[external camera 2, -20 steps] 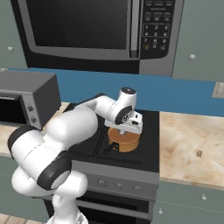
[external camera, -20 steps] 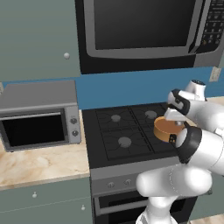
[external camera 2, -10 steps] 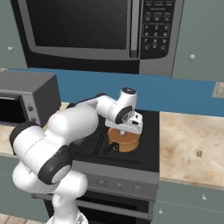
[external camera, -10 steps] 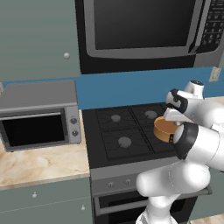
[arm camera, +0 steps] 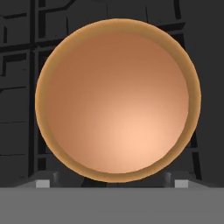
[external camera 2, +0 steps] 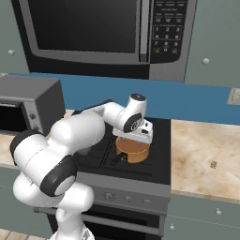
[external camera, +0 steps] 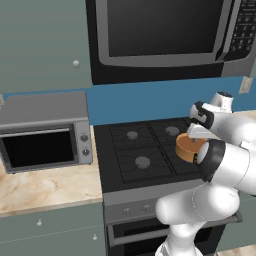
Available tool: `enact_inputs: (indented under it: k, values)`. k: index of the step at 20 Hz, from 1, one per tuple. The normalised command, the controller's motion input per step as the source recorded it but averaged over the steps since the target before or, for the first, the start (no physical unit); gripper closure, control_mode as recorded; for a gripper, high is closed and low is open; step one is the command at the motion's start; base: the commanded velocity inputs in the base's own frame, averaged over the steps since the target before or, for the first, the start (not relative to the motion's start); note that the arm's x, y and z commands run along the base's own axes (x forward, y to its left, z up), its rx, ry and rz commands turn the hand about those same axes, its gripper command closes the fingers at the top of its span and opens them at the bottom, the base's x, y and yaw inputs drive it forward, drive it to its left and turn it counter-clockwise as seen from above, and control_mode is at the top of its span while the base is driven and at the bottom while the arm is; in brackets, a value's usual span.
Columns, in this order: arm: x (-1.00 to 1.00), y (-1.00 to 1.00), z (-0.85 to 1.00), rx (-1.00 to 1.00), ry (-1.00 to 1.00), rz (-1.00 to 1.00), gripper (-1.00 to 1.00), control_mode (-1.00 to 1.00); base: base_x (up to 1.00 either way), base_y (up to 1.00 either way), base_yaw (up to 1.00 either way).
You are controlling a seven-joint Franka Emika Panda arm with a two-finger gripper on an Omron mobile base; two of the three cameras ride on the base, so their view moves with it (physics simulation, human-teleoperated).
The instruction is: Pick up the sugar cube(s) and place them in the saucepan with hot chocolate.
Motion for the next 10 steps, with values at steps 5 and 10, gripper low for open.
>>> enact_inputs:
  k: [5,10]
  values:
    - [0.0,-0.01,0.01,0.0,0.0,0.0,-1.0,-1.0,0.0,0.0,0.0]
    - [-0.06,-0.41,0.19,-0.01,-0.01,0.0,-1.0,-1.0,0.0,0.0,0.0]
